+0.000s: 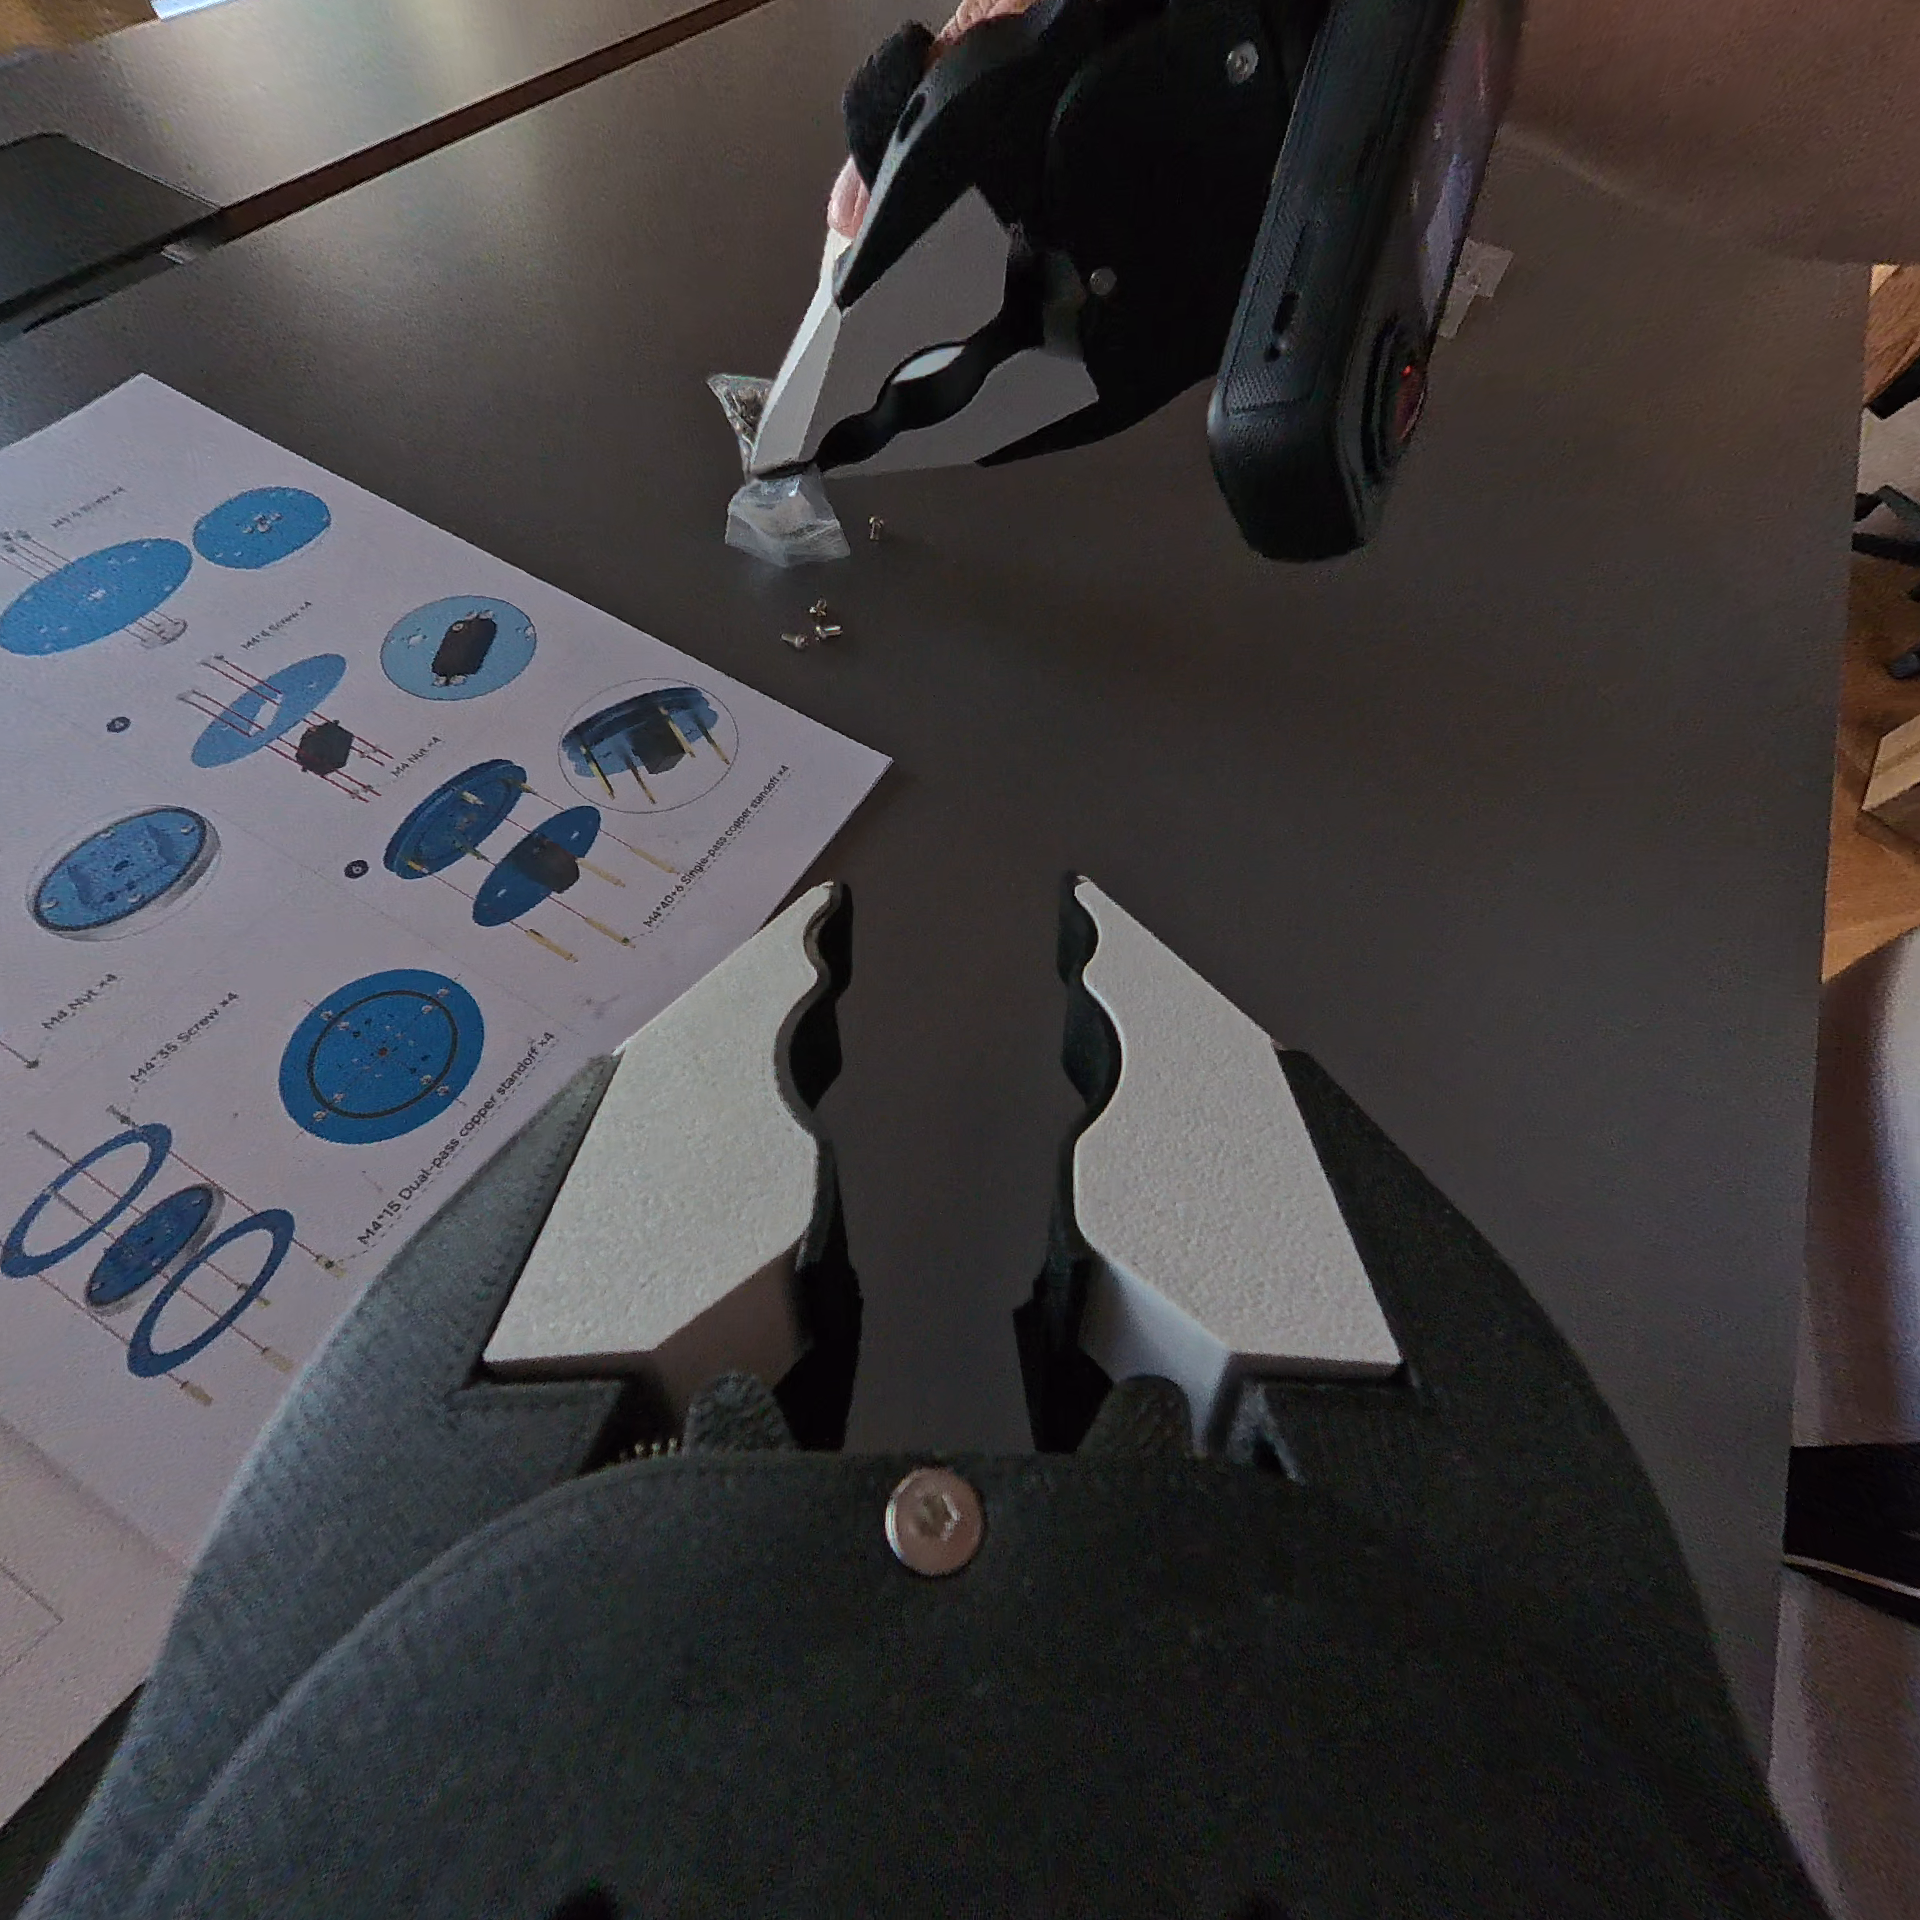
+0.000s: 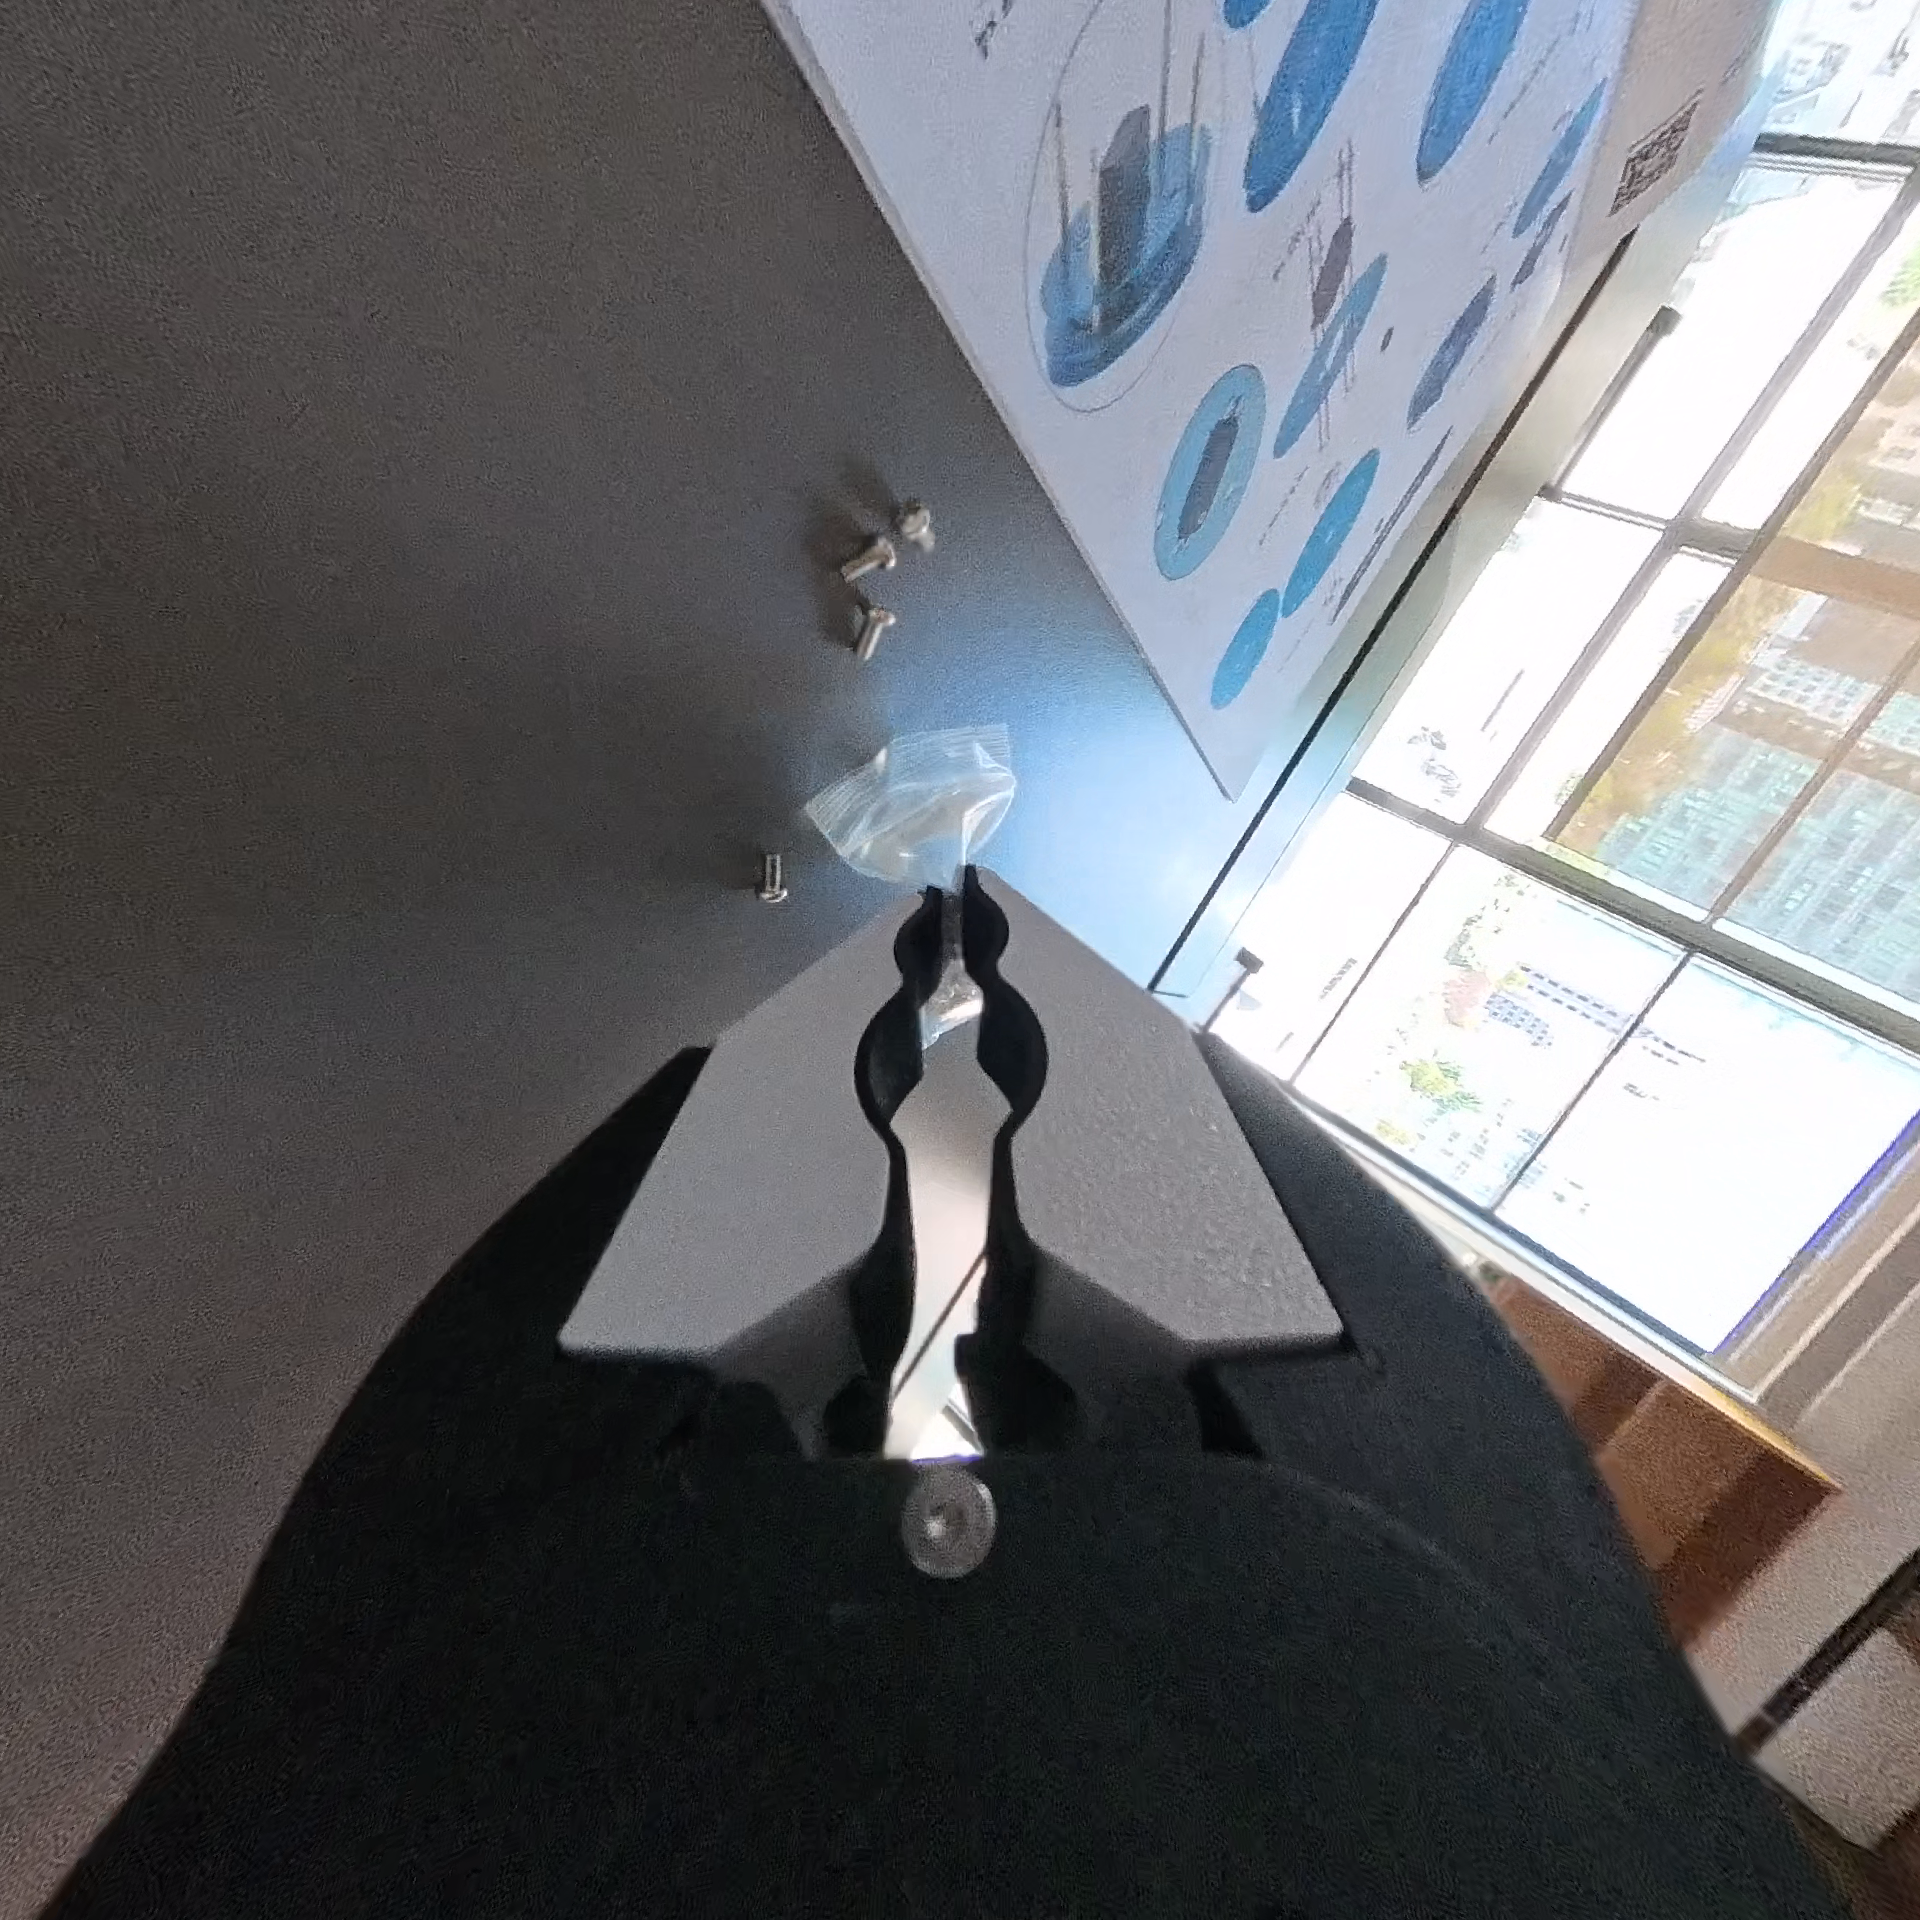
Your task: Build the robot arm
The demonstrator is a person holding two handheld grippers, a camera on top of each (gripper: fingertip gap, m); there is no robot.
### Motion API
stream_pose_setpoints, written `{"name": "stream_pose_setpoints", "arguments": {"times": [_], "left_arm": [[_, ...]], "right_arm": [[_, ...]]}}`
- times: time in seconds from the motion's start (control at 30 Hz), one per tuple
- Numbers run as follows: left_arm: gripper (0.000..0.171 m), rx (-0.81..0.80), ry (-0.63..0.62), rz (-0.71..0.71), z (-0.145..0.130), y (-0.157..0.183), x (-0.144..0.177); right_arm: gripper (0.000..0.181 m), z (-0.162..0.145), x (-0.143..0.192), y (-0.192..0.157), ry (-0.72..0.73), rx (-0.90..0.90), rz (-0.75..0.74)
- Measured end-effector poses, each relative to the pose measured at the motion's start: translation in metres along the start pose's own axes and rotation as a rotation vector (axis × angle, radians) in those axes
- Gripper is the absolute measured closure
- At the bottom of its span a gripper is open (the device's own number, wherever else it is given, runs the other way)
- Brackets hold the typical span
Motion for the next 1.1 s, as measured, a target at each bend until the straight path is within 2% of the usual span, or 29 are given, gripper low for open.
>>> {"name": "stream_pose_setpoints", "arguments": {"times": [0.2,0.4,0.63,0.77,0.87,0.97,1.03,1.1], "left_arm": [[0.133,-0.001,0.003,0.0,0.001,0.0,0.0],[0.133,-0.004,0.017,-0.001,0.003,0.0,0.003],[0.133,-0.012,0.021,0.005,0.003,-0.001,0.003],[0.132,0.009,0.049,0.017,0.005,-0.005,0.007],[0.132,0.043,0.089,0.049,0.007,-0.001,0.023],[0.132,0.074,0.128,0.138,-0.001,0.014,0.049],[0.132,0.111,0.169,0.213,-0.01,0.031,0.071],[0.132,0.16,0.239,0.283,-0.019,0.053,0.094]], "right_arm": [[0.179,-0.012,-0.001,0.001,0.111,-0.266,0.09],[0.177,-0.045,-0.003,0.003,0.134,-0.494,0.182],[0.151,-0.053,0.001,0.002,0.197,-0.708,0.233],[0.142,-0.063,0.018,-0.006,0.251,-0.845,0.149],[0.142,-0.075,0.033,-0.012,0.31,-0.998,0.024],[0.142,-0.079,0.041,-0.018,0.39,-1.156,-0.005],[0.142,-0.071,0.049,-0.018,0.494,-1.23,-0.023],[0.141,-0.052,0.07,-0.016,0.656,-1.272,-0.04]]}}
Point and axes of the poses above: each gripper's, where its closed fingertips meet, x back along the fingers, z out of its top, y = z × x across the jaws, the point moved 7 cm from there along x, back along the fingers, and after that the axes turned 7 degrees about y, right-handed, at the moved point
